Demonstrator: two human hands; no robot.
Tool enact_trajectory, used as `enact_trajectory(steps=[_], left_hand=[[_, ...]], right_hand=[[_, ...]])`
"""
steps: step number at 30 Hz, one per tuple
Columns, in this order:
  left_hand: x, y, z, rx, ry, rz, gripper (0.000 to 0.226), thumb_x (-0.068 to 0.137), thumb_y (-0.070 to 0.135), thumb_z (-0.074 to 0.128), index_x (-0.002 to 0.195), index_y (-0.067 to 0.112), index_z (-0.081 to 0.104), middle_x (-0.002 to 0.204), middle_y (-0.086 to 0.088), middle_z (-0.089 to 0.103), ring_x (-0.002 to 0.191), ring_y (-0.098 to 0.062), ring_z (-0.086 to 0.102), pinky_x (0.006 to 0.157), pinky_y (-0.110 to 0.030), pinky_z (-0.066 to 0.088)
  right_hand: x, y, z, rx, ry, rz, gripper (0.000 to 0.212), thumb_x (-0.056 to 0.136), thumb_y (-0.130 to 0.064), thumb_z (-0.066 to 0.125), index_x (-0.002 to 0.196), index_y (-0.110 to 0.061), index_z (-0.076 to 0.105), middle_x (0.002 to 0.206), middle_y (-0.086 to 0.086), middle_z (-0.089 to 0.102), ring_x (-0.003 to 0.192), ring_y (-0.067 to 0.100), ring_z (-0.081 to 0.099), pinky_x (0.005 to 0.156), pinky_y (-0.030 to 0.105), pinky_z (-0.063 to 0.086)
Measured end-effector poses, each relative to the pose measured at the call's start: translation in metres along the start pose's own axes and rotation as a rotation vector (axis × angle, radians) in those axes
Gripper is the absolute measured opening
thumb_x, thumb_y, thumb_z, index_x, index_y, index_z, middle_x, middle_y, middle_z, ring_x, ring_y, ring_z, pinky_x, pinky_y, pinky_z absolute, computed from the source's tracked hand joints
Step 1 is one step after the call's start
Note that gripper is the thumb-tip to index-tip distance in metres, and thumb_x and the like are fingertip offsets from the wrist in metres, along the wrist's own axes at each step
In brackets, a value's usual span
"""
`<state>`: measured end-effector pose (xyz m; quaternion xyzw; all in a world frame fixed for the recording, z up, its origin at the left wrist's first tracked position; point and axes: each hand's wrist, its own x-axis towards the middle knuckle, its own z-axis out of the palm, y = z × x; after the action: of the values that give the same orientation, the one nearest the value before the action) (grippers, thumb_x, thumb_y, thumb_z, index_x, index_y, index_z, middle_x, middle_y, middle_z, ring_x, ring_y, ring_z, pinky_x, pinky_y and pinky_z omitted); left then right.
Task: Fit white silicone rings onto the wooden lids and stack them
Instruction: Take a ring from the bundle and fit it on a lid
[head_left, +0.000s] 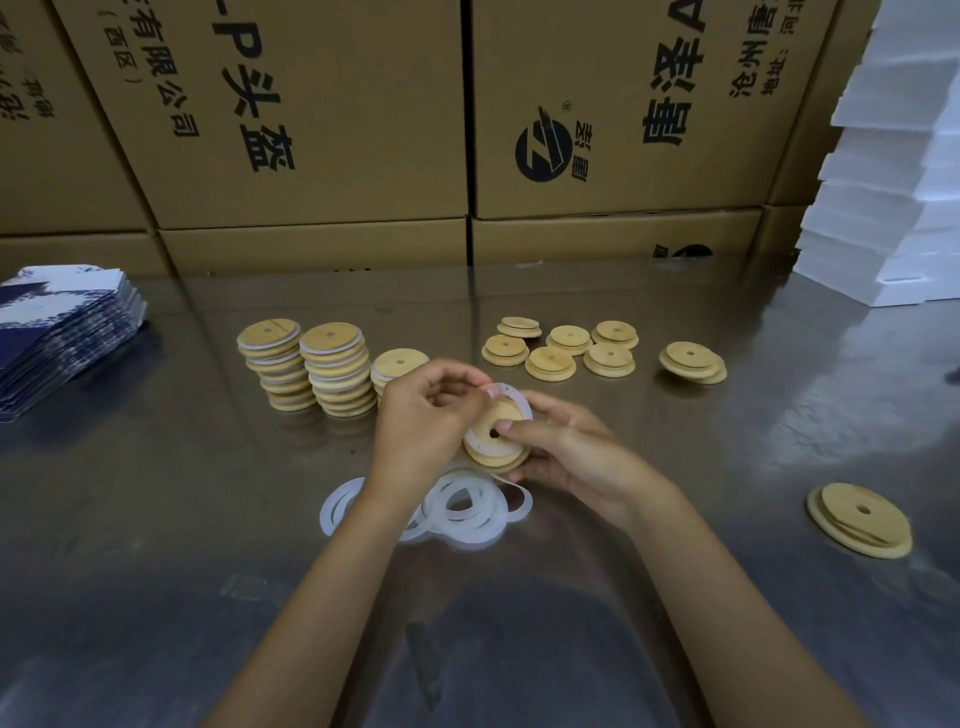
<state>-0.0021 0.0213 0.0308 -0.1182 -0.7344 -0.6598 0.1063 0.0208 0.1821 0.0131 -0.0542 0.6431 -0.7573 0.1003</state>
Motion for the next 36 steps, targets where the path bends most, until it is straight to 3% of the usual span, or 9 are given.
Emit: enact_trajectory(steps=[6, 15, 18, 24, 28, 33, 36], left_hand=[[0.001, -0.002, 0.000, 0.068, 0.017, 0.008, 0.005, 0.079, 0.009, 0.077, 0.080, 0.013, 0.075, 0.078, -0.008, 0.071, 0.067, -0.005, 0.057, 0.063, -0.014, 0.048], [0.003, -0.002, -0.005, 0.110, -0.073, -0.054, 0.020, 0.088, 0.002, 0.065, 0.089, 0.019, 0.076, 0.077, 0.011, 0.072, 0.073, 0.000, 0.064, 0.064, -0.010, 0.048], [0.004, -0.003, -0.006, 0.090, -0.066, -0.075, 0.019, 0.087, 0.001, 0.066, 0.088, 0.019, 0.076, 0.077, 0.006, 0.072, 0.068, 0.001, 0.064, 0.061, -0.010, 0.047], [0.007, -0.005, -0.008, 0.078, -0.093, -0.120, 0.017, 0.084, 0.002, 0.071, 0.095, 0.015, 0.071, 0.081, -0.002, 0.073, 0.070, -0.009, 0.069, 0.069, -0.021, 0.057], [0.006, -0.004, -0.009, 0.027, -0.094, -0.180, 0.015, 0.083, 0.003, 0.070, 0.092, 0.015, 0.070, 0.079, -0.004, 0.074, 0.062, -0.013, 0.070, 0.062, -0.017, 0.054], [0.002, -0.004, -0.006, 0.011, -0.055, -0.158, 0.013, 0.082, 0.000, 0.070, 0.089, 0.011, 0.070, 0.082, -0.011, 0.073, 0.066, -0.015, 0.069, 0.065, -0.020, 0.056], [0.001, -0.003, -0.005, 0.026, -0.065, -0.100, 0.012, 0.083, 0.000, 0.070, 0.087, 0.011, 0.073, 0.083, -0.007, 0.073, 0.071, -0.012, 0.069, 0.062, -0.016, 0.054]], right_hand=[[0.000, 0.000, -0.002, -0.043, 0.014, -0.036, 0.027, 0.093, -0.009, 0.068, 0.118, -0.016, 0.071, 0.096, 0.007, 0.073, 0.082, 0.016, 0.065, 0.066, 0.026, 0.054], [-0.001, -0.003, -0.009, -0.114, 0.104, -0.118, 0.020, 0.097, -0.015, 0.064, 0.114, -0.017, 0.074, 0.100, 0.006, 0.074, 0.087, 0.015, 0.064, 0.065, 0.027, 0.050], [0.000, -0.002, -0.011, -0.121, 0.108, -0.126, 0.019, 0.098, -0.016, 0.063, 0.113, -0.019, 0.074, 0.103, 0.006, 0.074, 0.087, 0.013, 0.065, 0.065, 0.027, 0.050], [0.004, 0.002, -0.013, 0.016, 0.162, -0.087, 0.021, 0.098, -0.014, 0.061, 0.112, -0.021, 0.076, 0.100, 0.004, 0.074, 0.080, 0.012, 0.066, 0.061, 0.026, 0.049], [0.004, 0.003, -0.014, 0.068, 0.153, -0.075, 0.022, 0.099, -0.017, 0.058, 0.114, -0.018, 0.075, 0.095, 0.002, 0.073, 0.075, 0.010, 0.064, 0.058, 0.023, 0.047], [0.003, 0.001, -0.015, 0.036, 0.135, -0.038, 0.021, 0.099, -0.016, 0.058, 0.112, -0.017, 0.076, 0.090, 0.002, 0.071, 0.073, 0.012, 0.061, 0.056, 0.023, 0.045], [0.002, -0.001, -0.014, 0.029, 0.137, -0.042, 0.021, 0.099, -0.020, 0.060, 0.111, -0.017, 0.076, 0.092, 0.004, 0.071, 0.075, 0.013, 0.063, 0.057, 0.024, 0.046]])
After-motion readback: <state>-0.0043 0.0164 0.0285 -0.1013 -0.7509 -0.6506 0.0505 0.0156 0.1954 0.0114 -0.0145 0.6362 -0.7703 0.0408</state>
